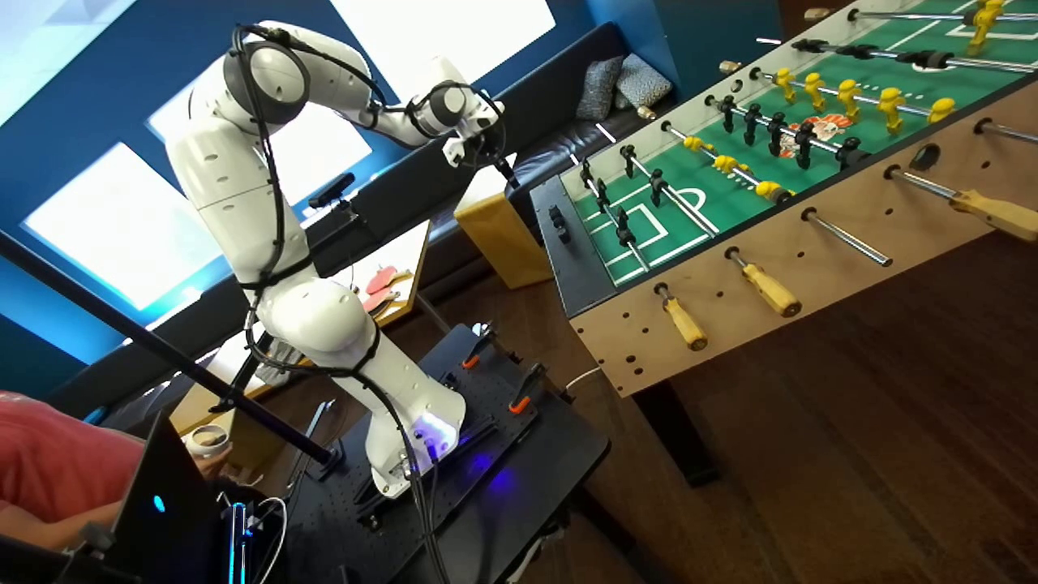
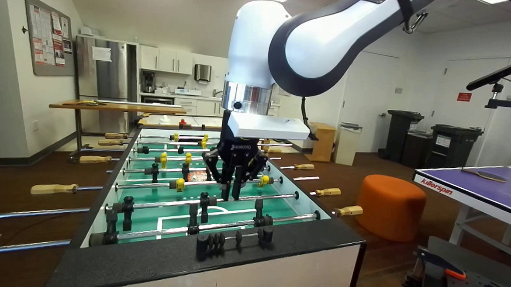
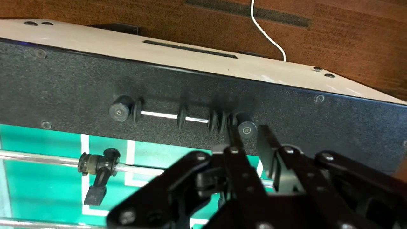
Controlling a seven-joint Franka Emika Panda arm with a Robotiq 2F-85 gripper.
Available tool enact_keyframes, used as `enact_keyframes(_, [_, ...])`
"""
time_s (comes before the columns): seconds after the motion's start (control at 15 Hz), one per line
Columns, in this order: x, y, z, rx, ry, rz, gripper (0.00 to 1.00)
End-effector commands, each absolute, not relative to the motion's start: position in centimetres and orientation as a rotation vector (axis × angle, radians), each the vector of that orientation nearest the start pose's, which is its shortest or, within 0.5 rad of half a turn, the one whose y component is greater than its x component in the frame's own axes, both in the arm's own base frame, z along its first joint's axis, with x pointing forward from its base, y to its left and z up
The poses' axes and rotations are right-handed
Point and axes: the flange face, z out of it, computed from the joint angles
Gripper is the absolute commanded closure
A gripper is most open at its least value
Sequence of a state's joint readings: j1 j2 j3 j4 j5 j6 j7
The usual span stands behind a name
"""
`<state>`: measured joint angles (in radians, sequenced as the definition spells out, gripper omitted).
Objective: Move the score markers on the foosball table.
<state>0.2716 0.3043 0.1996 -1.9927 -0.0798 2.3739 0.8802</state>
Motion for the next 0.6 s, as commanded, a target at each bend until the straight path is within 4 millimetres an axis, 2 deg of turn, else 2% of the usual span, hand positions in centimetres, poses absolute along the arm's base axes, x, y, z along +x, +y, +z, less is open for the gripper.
enact_keyframes(0.0, [55.8,27.2,32.1,-3.03,0.551,-0.074,1.0])
enact_keyframes(0.07, [55.0,27.1,32.0,-3.035,0.555,-0.1,0.9])
enact_keyframes(0.13, [55.1,27.0,31.9,-3.034,0.558,-0.099,0.99])
enact_keyframes(0.33, [55.3,27.0,31.8,-3.033,0.562,-0.096,0.99])
enact_keyframes(0.53, [56.4,26.4,30.4,-3.008,0.567,-0.09,1.0])
